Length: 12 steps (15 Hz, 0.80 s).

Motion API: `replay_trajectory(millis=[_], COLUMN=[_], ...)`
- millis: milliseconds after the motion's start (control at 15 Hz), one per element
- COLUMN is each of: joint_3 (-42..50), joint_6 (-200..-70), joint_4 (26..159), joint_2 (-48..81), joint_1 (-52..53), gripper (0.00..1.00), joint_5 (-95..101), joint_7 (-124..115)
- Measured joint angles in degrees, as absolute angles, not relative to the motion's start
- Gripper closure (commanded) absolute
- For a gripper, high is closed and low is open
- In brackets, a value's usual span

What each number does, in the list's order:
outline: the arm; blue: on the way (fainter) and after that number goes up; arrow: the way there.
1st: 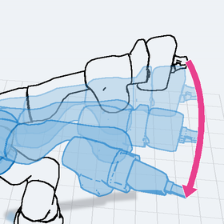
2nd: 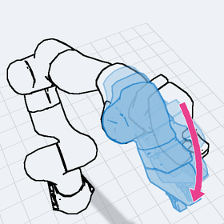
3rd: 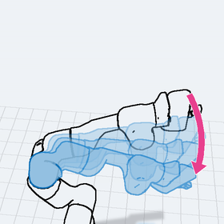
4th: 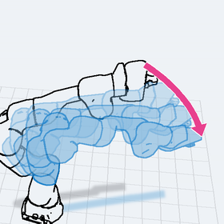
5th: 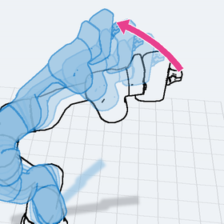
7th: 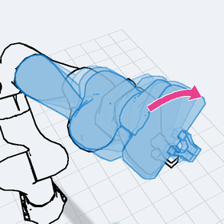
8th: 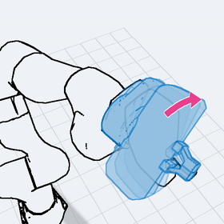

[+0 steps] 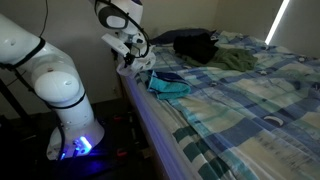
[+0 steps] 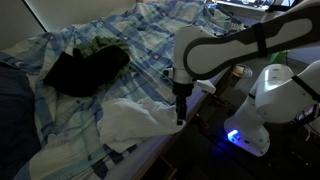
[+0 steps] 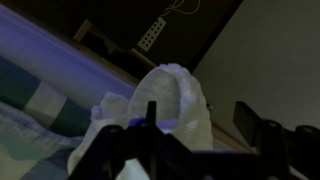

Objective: Fold the towel

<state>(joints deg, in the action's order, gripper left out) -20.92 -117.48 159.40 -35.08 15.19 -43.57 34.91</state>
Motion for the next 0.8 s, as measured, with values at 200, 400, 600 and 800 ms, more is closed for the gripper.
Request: replay_trajectory(millis=[200, 400, 600, 800], joint_3=[-21.4, -21.9, -22.2, -22.3], joint_6=[-117.5, -117.5, -117.5, -117.5], joint_4=[159.3, 159.1, 159.1, 159.0], joint_2=[-37.0, -39.2, -40.9, -43.2], joint_1=[16.1, 17.7, 19.5, 20.2], gripper=[0.00, 0.00, 0.00, 0.00], joint_5=[-43.6, -43.6, -43.6, -43.6], joint_7=[34.9, 34.9, 34.9, 34.8])
